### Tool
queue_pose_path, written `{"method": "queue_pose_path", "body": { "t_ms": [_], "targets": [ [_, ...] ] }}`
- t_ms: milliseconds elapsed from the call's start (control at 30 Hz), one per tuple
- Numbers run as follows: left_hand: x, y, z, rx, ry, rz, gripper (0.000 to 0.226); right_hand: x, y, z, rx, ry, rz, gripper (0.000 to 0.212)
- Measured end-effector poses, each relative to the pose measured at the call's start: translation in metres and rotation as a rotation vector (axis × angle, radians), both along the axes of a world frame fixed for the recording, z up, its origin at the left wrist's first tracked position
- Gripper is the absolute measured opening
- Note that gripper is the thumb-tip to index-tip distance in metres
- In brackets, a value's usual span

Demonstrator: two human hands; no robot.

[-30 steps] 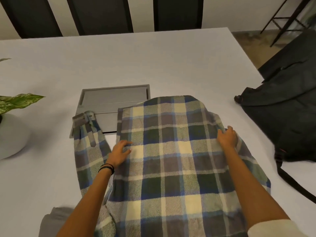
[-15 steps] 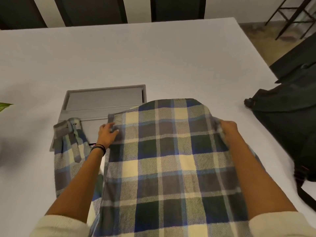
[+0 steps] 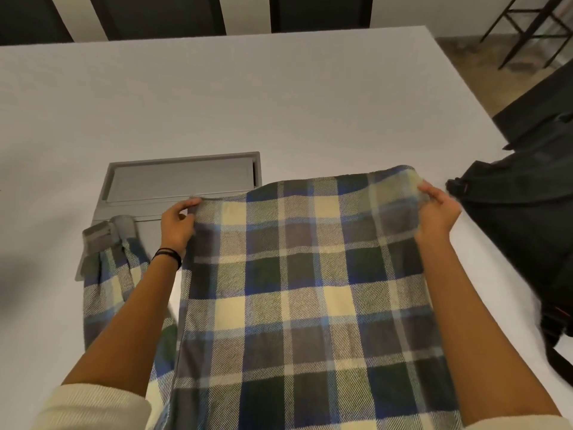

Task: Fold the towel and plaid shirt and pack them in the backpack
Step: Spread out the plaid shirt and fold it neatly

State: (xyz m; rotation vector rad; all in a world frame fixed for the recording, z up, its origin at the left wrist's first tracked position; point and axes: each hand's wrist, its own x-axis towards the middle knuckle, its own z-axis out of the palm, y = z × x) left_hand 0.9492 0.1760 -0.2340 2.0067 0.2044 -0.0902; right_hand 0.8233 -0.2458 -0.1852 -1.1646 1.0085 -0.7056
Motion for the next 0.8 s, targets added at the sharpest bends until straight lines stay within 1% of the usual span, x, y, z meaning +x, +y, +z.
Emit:
{"method": "queue_pose_path", "body": {
  "t_ms": [33,67,100,133,167,233,267,300,333,433,533,600,667,800],
  "targets": [
    [-0.001,0.002,0.000,-0.002,-0.025,0.012,0.031,-0.001,-0.003,0.001,0.018,-0.055,-0.022,0.043],
    [-0.003,0.005,-0.001,0.016,-0.029,0.012,0.032,-0.003,-0.007,-0.001,0.008,-0.053,-0.019,0.037],
    [-0.004,0.008,-0.003,0.040,-0.009,0.002,0.035,-0.004,-0.009,-0.004,-0.015,-0.023,0.009,0.030],
    [-0.005,0.010,-0.006,0.066,0.031,-0.014,0.040,-0.005,-0.011,-0.010,-0.062,0.066,0.054,0.028],
    [-0.007,0.011,-0.008,0.123,0.075,-0.037,0.044,-0.006,-0.011,-0.017,-0.140,0.177,0.137,0.035],
    [-0.010,0.009,-0.013,0.326,0.118,-0.095,0.049,-0.013,-0.008,-0.027,-0.346,0.382,0.265,0.054],
    [-0.015,0.007,-0.013,0.406,0.108,-0.125,0.051,-0.016,-0.002,-0.029,-0.407,0.412,0.289,0.059],
    [-0.021,0.003,-0.012,0.441,0.086,-0.160,0.051,-0.020,0.008,-0.029,-0.453,0.417,0.315,0.060],
    [-0.029,0.000,-0.011,0.435,0.059,-0.205,0.051,-0.024,0.018,-0.029,-0.510,0.434,0.352,0.058],
    [-0.058,-0.009,-0.007,0.338,0.023,-0.314,0.049,-0.039,0.051,-0.030,-0.618,0.481,0.526,0.053],
    [-0.087,-0.007,-0.007,0.308,0.026,-0.364,0.049,-0.059,0.080,-0.043,-0.707,0.444,0.682,0.051],
    [-0.107,-0.004,-0.002,0.295,0.025,-0.368,0.048,-0.072,0.098,-0.047,-0.727,0.428,0.736,0.049],
    [-0.127,0.002,0.004,0.285,0.037,-0.359,0.047,-0.083,0.115,-0.047,-0.725,0.455,0.809,0.049],
    [-0.168,0.020,0.005,0.345,0.027,-0.401,0.048,-0.099,0.143,-0.050,-0.735,0.478,0.918,0.051]
  ]
}}
